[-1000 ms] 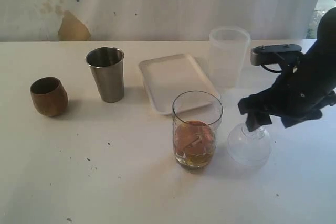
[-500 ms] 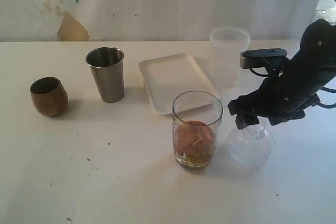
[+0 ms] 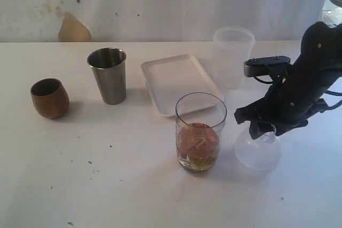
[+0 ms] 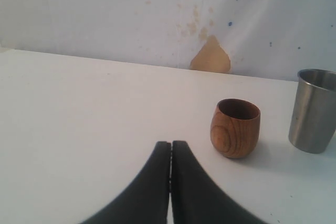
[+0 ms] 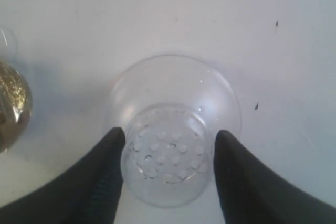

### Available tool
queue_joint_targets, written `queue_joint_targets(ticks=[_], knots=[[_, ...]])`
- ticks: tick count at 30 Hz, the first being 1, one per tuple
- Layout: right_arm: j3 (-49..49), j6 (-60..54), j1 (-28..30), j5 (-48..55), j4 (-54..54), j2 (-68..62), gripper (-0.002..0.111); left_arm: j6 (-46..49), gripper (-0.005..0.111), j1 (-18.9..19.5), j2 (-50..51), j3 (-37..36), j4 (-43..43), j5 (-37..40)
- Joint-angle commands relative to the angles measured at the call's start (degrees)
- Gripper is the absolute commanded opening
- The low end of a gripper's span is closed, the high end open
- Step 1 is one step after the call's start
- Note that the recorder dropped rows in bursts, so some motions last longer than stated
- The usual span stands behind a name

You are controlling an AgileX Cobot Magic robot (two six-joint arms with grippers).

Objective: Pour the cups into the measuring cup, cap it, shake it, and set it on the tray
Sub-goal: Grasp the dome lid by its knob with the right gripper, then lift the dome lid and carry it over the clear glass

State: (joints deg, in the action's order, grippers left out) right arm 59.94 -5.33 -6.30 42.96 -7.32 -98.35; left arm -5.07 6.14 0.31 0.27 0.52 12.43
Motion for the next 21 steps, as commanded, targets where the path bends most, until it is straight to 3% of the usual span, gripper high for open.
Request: queue_joint_targets(ticks=[1, 14, 21], knots=[[3.2, 1.3, 0.1, 6.0, 3.1, 3.4, 0.000, 0.0, 0.001, 0.0, -0.3, -0.3, -0.2, -0.8], [19.7, 3.0, 0.1, 27.0, 2.4, 13.0, 0.000, 0.0, 0.001, 0.0, -0.3, -0.3, -0.2, -0.8], [26.3, 3.0, -0.6, 27.0, -5.5, 15.8, 0.000, 0.0, 0.001, 0.0, -0.3, -0.3, -0.2, -0.8]])
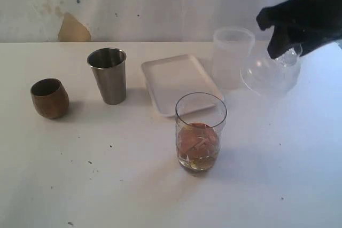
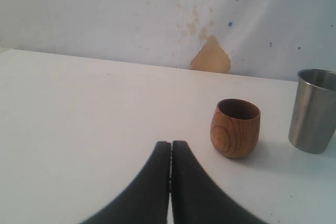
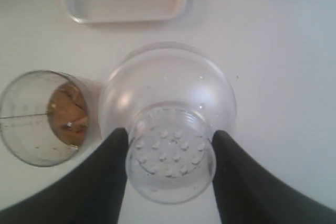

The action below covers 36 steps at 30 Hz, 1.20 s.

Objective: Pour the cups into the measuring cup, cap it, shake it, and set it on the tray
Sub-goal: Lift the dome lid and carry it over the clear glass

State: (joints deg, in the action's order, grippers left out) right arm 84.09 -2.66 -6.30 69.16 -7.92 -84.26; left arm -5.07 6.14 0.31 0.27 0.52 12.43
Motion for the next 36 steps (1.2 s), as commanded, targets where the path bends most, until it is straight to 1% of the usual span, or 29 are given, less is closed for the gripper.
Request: queue_joint_targets(ticks=[1, 3, 10, 15, 22, 27, 36], knots=[[2.1, 0.3, -1.3, 0.8, -5.6, 2.0, 0.000, 0.0, 0.001, 0.0, -0.3, -0.3, -0.2, -0.8], [2.1, 0.4, -3.2, 0.8, -5.7, 2.2, 0.000, 0.0, 0.001, 0.0, -0.3, -0.3, -0.2, -0.8], [1.9, 3.0, -13.0, 0.8, -4.0, 1.8, 0.000, 0.0, 0.001, 0.0, -0.3, -0.3, -0.2, -0.8], [1.9, 5.9, -16.7, 0.8, -0.6, -0.3, 0.000, 0.0, 0.001, 0.0, -0.3, -0.3, -0.2, -0.8], [1.9, 7.3, -18.4, 0.8, 0.2, -3.2, 0.000, 0.0, 0.001, 0.0, -0.3, -0.3, -0.2, -0.8], [1.8, 7.6, -18.4, 0.8, 0.3, -4.3, 0.000, 0.0, 0.001, 0.0, -0.3, -0.3, -0.2, -0.8], [1.7, 8.6, -18.4, 0.8, 1.5, -2.3, 0.000, 0.0, 0.001, 0.0, -0.3, -0.3, -0.2, -0.8]])
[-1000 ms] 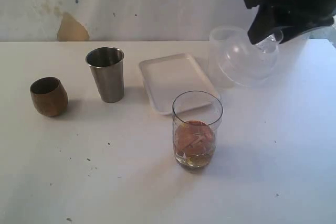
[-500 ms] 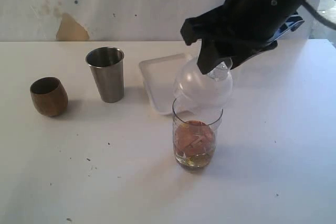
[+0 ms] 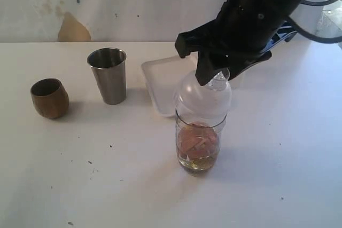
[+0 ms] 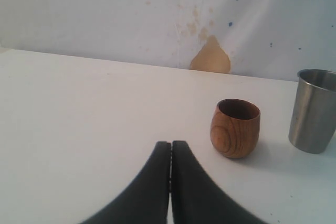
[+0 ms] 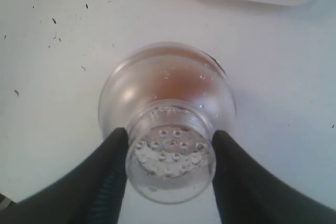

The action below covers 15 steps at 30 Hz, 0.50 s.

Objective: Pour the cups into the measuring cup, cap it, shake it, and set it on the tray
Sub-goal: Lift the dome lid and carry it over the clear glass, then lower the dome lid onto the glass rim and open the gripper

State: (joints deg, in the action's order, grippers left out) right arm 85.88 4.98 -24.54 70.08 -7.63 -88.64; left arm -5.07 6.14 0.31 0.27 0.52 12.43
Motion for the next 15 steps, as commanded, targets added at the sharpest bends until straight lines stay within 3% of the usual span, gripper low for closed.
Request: queue_joint_targets(ticks=[1, 15], knots=[[-0.2, 1.7, -0.1, -0.1, 1.8, 2.8, 0.000, 0.0, 0.001, 0.0, -0.3, -0.3, -0.2, -0.8], [-4.3, 3.0, -0.1, -0.1, 2.3, 3.2, 0.000, 0.0, 0.001, 0.0, -0.3, -0.3, -0.2, -0.8]])
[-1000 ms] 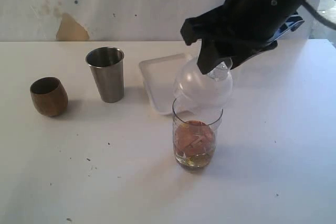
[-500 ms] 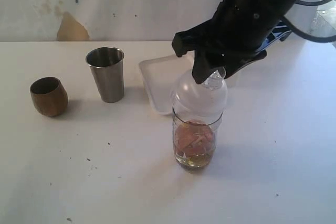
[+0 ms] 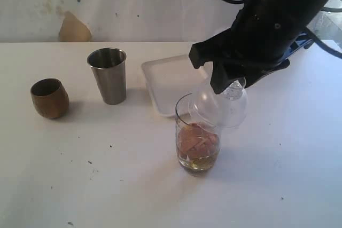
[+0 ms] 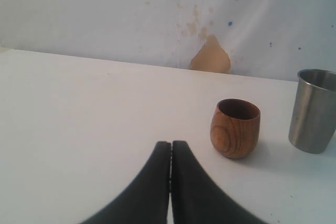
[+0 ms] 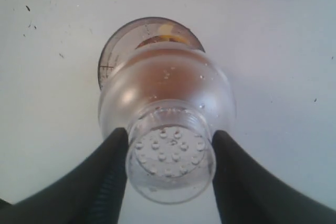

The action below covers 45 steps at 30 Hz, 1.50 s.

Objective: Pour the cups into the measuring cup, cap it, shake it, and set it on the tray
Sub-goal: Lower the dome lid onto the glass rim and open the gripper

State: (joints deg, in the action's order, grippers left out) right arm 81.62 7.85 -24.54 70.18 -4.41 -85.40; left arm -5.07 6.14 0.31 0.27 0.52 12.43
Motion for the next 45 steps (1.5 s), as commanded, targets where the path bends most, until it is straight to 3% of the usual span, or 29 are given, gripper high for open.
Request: queue_joint_targets(ticks=[1, 30, 33, 39, 45], knots=[[-0.1, 0.1, -0.1, -1.1, -1.4, -0.1, 0.000, 0.0, 0.001, 0.0, -0.3, -0.3, -0.2, -0.8], [-0.1, -1.3, -0.1, -6.1, -1.3, -4.0, 0.000, 0.0, 0.001, 0.0, -0.3, -0.3, -0.2, -0.8], [-0.1, -2.1, -0.1, -6.1, -1.5, -4.0, 0.008, 0.0, 0.001, 0.0, -0.3, -0.3, -0.2, -0.8], [-0.1, -2.1, -0.1, -6.5, -1.8, -4.0, 0.043, 0.0, 0.001, 0.0, -0.3, -0.3, -0.2, -0.8], [-0.1, -2.1, -0.1, -7.8, -1.9, -3.6, 0.049, 0.0, 0.001, 0.0, -0.3, -0.3, -0.2, -0.8]])
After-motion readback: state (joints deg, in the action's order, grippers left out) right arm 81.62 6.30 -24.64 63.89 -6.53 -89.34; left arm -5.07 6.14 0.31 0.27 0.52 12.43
